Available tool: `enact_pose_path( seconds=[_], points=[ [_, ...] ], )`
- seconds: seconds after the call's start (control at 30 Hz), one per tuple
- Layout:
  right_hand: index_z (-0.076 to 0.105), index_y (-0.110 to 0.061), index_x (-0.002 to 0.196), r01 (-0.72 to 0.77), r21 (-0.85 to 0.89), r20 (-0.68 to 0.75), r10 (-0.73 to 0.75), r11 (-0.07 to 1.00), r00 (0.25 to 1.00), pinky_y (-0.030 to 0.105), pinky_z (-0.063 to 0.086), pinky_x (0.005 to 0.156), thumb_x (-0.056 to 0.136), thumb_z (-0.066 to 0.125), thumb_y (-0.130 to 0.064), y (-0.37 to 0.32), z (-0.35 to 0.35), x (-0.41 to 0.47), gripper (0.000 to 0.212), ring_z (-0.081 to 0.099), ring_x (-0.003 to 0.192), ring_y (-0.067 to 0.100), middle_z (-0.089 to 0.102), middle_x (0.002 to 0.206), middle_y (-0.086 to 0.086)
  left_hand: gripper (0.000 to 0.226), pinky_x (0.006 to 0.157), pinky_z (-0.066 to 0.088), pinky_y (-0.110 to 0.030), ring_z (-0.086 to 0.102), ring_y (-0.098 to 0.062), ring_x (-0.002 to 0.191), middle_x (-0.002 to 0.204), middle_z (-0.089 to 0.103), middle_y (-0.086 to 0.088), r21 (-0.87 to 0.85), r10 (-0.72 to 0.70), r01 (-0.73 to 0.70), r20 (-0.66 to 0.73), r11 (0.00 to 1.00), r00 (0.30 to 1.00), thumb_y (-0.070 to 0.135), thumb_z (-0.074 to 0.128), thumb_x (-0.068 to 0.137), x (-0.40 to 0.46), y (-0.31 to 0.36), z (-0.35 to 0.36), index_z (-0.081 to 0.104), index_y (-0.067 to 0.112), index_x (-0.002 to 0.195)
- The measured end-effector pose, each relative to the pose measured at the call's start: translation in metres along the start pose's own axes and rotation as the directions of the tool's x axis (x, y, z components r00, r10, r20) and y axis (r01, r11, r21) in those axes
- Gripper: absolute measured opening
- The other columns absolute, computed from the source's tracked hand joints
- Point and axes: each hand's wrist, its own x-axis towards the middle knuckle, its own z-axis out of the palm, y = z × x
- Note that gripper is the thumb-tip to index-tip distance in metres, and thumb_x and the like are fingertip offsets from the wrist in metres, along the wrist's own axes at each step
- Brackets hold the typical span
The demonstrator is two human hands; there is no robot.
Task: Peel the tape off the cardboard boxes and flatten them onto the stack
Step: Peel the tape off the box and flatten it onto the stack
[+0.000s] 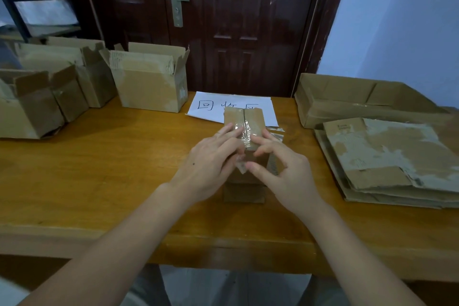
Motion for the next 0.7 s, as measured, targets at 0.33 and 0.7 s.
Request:
enact_pose_path(
  seconds=[0.33,0.7],
  points=[
    [0.073,-0.017,0.109,0.102,-0.184,-0.085,-0.12,0.978,0.989,0.055,0.052,0.102,0.097,0.062,-0.022,0.0088,0.0061,0.0029,0.016,0.053,0.136,0.019,0.068,0.132,0.002,0.023,0.11,0.017,-0.023,0.018,0.003,0.151,0.16,0.042,0.01,0.063,0.006,-0.011,0.067,0.998,0.998,0.05,0.058,0.096,-0.0016,-0.0023,-0.0065,0.05,0.04,0.115],
    [0.069,-0.027,0.128,0.161,-0.276,-0.056,-0.183,0.947,0.982,0.039,0.049,0.1,0.095,0.065,-0.046,0.0022,-0.0033,0.0083,0.038,0.053,0.126,-0.003,0.063,0.133,-0.016,0.015,0.108,0.039,-0.038,0.036,-0.019,0.15,0.15,0.055,-0.002,0.036,0.029,-0.029,-0.002,0.999,1.0,0.036,0.042,0.109,0.0029,-0.0018,-0.0006,0.055,0.031,0.115]
  ],
)
